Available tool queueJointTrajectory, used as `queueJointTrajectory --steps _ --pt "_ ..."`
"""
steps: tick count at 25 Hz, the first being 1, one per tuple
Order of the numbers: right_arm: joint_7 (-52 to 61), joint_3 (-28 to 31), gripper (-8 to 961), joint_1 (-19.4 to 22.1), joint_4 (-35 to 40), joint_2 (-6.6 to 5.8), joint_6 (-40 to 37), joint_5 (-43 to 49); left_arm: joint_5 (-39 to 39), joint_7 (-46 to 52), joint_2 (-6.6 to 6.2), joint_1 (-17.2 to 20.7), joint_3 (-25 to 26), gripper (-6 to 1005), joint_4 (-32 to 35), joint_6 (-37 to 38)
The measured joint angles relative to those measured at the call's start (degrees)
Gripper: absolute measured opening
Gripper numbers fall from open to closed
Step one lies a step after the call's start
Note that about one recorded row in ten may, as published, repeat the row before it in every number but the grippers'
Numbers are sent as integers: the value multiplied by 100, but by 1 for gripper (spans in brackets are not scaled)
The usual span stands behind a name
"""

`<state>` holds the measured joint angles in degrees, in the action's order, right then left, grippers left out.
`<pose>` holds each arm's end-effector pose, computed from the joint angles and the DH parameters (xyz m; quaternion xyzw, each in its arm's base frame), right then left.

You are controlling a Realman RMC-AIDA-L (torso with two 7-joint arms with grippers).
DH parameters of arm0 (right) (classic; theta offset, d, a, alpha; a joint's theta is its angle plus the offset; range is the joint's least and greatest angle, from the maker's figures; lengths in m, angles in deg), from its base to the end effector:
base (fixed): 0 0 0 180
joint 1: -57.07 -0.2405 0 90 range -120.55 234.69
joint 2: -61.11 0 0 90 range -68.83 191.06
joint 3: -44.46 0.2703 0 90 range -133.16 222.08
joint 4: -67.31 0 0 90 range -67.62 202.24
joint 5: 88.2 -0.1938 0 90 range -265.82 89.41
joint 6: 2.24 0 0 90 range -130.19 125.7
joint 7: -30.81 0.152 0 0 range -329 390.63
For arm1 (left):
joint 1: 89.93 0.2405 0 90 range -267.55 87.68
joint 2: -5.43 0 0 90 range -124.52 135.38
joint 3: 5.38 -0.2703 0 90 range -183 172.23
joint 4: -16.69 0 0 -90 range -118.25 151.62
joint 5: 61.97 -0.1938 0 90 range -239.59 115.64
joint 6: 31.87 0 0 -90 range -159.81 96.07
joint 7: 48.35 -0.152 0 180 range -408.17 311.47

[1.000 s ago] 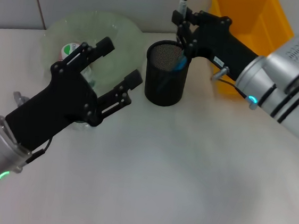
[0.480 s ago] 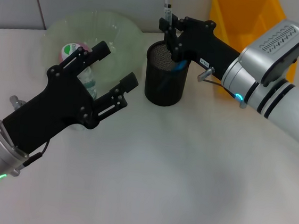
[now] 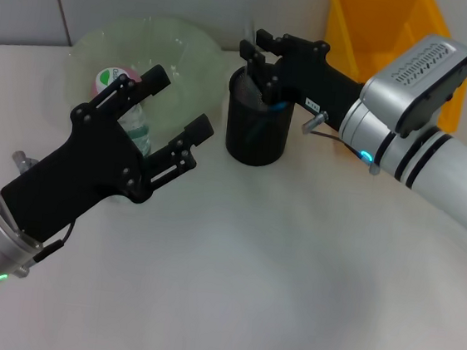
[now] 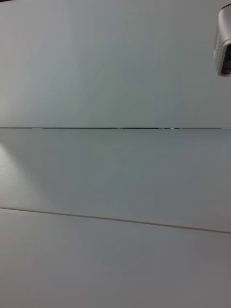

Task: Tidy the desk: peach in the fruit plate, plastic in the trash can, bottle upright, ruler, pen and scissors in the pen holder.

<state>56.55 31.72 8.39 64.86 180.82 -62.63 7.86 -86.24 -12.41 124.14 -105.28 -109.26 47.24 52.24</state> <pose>0.1991 0.4121 -0.0730 -0.8567 0.1342 0.3129 0.3875 -0.2150 0.2702 -0.0426 -0.8160 -0.0793 -0.5041 0.2714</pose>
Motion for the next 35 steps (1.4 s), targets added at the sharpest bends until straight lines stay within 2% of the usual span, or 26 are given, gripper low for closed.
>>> queueJointTrajectory --steps 5,9,11,15,19,20,22,23,24,26,28,30,31,32,35 --pt "76 0 179 75 -9 -16 -141 102 -5 -19 -8 -25 -1 780 -75 0" --pt "611 -6 336 300 217 -52 -637 329 -86 -2 -64 -37 -36 780 -91 1" --pt "1258 -9 415 503 667 -57 -1177 564 -200 9 -99 -32 -33 780 -92 33" --pt "2932 -74 597 921 2065 -58 -2361 1081 -561 66 -181 -17 -2 780 -94 157" --pt "3826 -795 825 1413 3385 -82 -3152 1187 -809 111 -229 -33 -1 780 -93 195" --pt "3959 -1050 824 1569 3688 -97 -3284 1187 -1157 226 -287 -90 4 779 -63 219" --pt "4119 -1483 823 1851 4147 -134 -3466 1188 -1454 365 -307 -162 47 779 -45 228" --pt "4165 -1848 822 2074 4383 -197 -3560 1233 -1454 365 -307 -162 47 779 -45 228" --pt "4165 -1848 822 2074 4383 -197 -3560 1233 -1906 655 -317 -326 227 779 -105 195" --pt "4147 -2154 824 2238 4324 -338 -3565 1502 -2219 768 -294 -452 394 779 -232 146" --pt "3925 -2205 824 2271 4094 -382 -3577 1653 -2389 796 -274 -533 506 779 -328 129" --pt "3761 -2232 826 2295 3997 -378 -3591 1700 -2577 786 -246 -616 612 779 -451 113" --pt "3497 -2324 826 2352 3889 -316 -3597 1775 -2740 748 -218 -690 686 779 -579 74" --pt "3497 -2324 827 2352 3889 -316 -3597 1775 -2813 726 -206 -733 698 779 -648 25" --pt "3322 -2445 828 2424 3875 -214 -3621 1843 -2923 706 -194 -825 709 779 -805 -83"
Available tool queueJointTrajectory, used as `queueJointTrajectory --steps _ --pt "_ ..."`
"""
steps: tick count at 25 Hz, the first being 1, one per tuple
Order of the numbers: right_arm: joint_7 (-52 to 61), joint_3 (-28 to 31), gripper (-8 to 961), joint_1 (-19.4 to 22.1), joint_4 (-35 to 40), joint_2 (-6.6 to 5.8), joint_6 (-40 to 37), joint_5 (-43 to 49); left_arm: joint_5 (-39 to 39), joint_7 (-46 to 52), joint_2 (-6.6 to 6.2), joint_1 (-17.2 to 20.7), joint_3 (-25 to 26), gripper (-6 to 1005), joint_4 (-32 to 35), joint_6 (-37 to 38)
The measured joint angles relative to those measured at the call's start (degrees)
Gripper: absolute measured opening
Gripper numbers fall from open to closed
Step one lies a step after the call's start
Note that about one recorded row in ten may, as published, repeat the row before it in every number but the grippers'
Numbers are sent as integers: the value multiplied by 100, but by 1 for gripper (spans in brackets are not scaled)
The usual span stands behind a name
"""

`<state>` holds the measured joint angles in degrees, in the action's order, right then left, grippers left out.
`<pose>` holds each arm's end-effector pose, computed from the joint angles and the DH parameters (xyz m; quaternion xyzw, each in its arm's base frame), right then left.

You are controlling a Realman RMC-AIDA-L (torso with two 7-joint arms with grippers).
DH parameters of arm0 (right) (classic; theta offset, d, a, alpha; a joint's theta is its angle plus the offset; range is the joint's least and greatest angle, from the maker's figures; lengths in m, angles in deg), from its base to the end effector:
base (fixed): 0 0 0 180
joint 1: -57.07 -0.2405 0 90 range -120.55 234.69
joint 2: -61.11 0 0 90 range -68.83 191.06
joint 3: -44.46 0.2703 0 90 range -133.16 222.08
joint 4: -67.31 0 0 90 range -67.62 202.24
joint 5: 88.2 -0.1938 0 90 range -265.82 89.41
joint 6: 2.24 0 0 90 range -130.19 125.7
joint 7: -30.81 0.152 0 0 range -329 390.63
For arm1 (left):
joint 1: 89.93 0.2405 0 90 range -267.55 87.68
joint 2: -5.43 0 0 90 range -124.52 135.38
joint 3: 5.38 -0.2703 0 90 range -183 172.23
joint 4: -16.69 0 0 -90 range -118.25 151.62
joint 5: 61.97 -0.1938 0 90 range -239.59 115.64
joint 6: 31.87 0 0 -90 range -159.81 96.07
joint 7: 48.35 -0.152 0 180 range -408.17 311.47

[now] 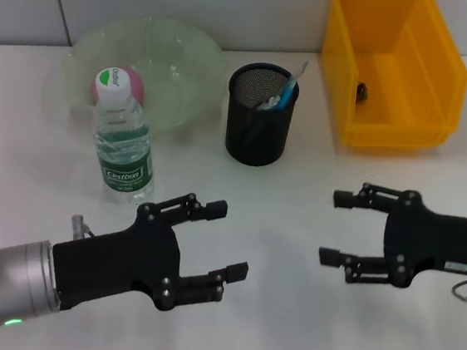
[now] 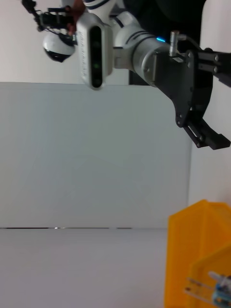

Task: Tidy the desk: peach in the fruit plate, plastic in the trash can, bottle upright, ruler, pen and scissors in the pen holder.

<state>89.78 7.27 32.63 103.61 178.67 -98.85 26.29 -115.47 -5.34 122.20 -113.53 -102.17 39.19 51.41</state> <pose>0.2871 0.2865 -0.0030 -0.9541 0.0903 0.2448 0.1473 -0.2358 0.2650 -0.0787 -0.9249 -0.0555 -0.3580 0.1154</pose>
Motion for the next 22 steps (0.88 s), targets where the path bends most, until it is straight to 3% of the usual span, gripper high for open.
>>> queueJointTrajectory --steps 6,22 --pt "-182 -71 827 58 -28 76 -164 26 -117 -3 3 -21 2 778 -67 -36" --pt "-156 -86 827 88 -25 73 -201 30 -142 -5 -3 77 55 773 -80 -33"
